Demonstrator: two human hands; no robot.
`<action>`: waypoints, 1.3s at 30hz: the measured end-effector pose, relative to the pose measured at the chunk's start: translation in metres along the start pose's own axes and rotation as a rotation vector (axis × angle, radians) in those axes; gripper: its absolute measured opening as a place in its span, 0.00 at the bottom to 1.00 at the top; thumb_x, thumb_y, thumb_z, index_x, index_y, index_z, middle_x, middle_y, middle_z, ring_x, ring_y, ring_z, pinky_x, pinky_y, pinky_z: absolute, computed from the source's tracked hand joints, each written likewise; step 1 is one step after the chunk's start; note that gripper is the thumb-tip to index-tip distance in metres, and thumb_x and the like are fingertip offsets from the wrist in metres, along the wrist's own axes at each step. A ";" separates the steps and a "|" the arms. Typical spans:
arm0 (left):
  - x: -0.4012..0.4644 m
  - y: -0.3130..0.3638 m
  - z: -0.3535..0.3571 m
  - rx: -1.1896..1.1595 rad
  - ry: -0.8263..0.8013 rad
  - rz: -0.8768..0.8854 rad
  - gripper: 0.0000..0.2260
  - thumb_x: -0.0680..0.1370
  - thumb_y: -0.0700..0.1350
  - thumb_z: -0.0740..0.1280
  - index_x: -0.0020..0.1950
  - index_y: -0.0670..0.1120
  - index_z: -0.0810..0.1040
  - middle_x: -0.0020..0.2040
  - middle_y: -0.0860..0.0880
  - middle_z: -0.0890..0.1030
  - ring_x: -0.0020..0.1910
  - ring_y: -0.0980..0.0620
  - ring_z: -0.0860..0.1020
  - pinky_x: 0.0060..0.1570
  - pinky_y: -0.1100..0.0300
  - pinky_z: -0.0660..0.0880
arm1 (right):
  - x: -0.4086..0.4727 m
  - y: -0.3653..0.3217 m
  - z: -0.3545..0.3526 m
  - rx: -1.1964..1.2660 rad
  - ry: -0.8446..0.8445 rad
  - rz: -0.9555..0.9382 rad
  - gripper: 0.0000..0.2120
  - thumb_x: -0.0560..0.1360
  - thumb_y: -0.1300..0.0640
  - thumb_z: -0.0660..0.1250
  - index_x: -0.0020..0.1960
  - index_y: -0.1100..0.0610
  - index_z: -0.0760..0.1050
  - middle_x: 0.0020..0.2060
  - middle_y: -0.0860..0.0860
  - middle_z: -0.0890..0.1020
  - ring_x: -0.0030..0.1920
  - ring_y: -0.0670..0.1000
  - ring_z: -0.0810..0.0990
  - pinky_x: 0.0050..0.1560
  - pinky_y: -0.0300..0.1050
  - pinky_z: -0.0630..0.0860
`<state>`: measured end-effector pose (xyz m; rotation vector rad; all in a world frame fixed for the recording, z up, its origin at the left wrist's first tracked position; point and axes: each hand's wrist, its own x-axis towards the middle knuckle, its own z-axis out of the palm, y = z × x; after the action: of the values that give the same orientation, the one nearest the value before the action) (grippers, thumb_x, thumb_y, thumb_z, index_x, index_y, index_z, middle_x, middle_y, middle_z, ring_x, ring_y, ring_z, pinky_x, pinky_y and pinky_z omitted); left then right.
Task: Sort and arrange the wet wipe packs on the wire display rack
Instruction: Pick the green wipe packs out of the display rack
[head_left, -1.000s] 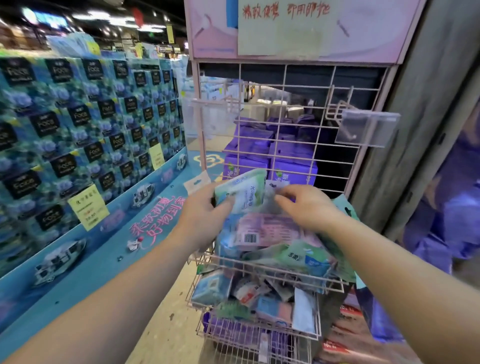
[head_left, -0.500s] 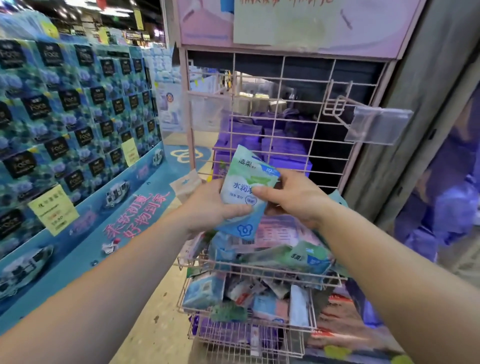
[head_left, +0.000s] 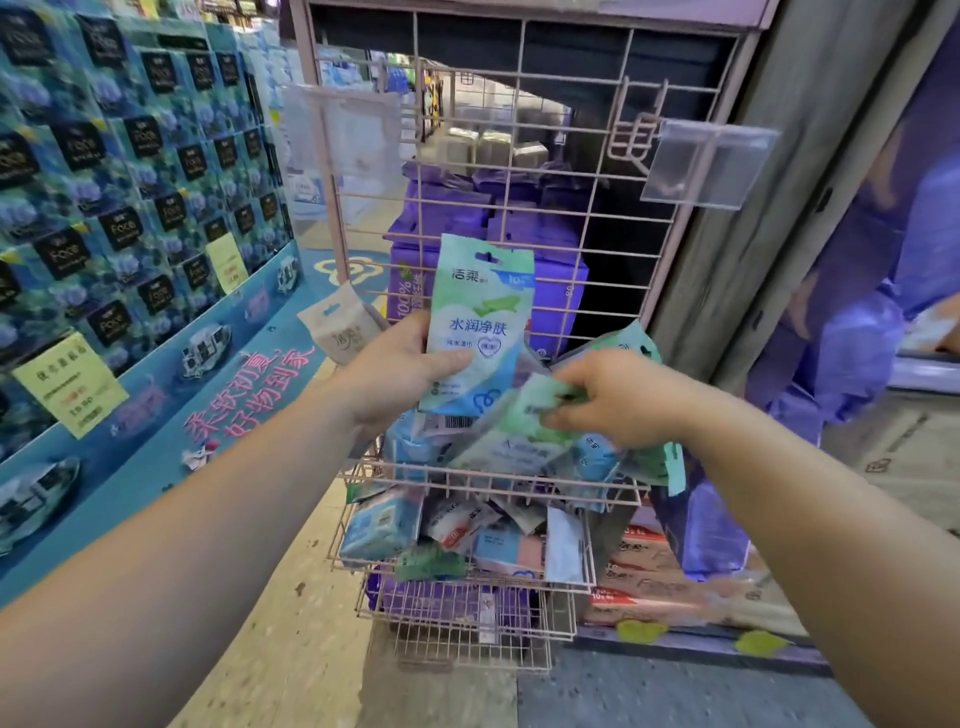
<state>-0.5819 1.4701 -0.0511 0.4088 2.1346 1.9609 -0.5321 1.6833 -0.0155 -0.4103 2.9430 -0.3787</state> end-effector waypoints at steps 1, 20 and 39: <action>-0.001 -0.001 0.000 0.060 0.005 0.004 0.15 0.79 0.38 0.64 0.65 0.47 0.72 0.59 0.48 0.81 0.56 0.50 0.81 0.58 0.51 0.77 | 0.000 0.000 -0.010 0.066 0.039 -0.015 0.12 0.74 0.49 0.69 0.47 0.59 0.79 0.40 0.55 0.82 0.40 0.53 0.79 0.45 0.47 0.76; -0.020 -0.018 0.017 -0.295 -0.101 -0.194 0.13 0.76 0.37 0.66 0.60 0.42 0.75 0.54 0.41 0.84 0.44 0.46 0.84 0.43 0.53 0.82 | 0.007 0.027 -0.027 0.309 0.415 0.287 0.21 0.71 0.36 0.65 0.48 0.54 0.77 0.39 0.49 0.79 0.44 0.54 0.80 0.46 0.49 0.76; -0.018 -0.023 0.040 -0.136 -0.031 -0.043 0.22 0.72 0.38 0.72 0.64 0.46 0.73 0.56 0.49 0.84 0.57 0.49 0.81 0.58 0.51 0.75 | -0.018 0.003 -0.050 1.319 -0.073 0.087 0.21 0.67 0.44 0.67 0.53 0.57 0.77 0.37 0.51 0.86 0.39 0.50 0.86 0.43 0.43 0.79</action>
<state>-0.5528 1.4997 -0.0781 0.3632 1.9610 2.0468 -0.5241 1.7025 0.0339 -0.0780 1.9752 -1.9551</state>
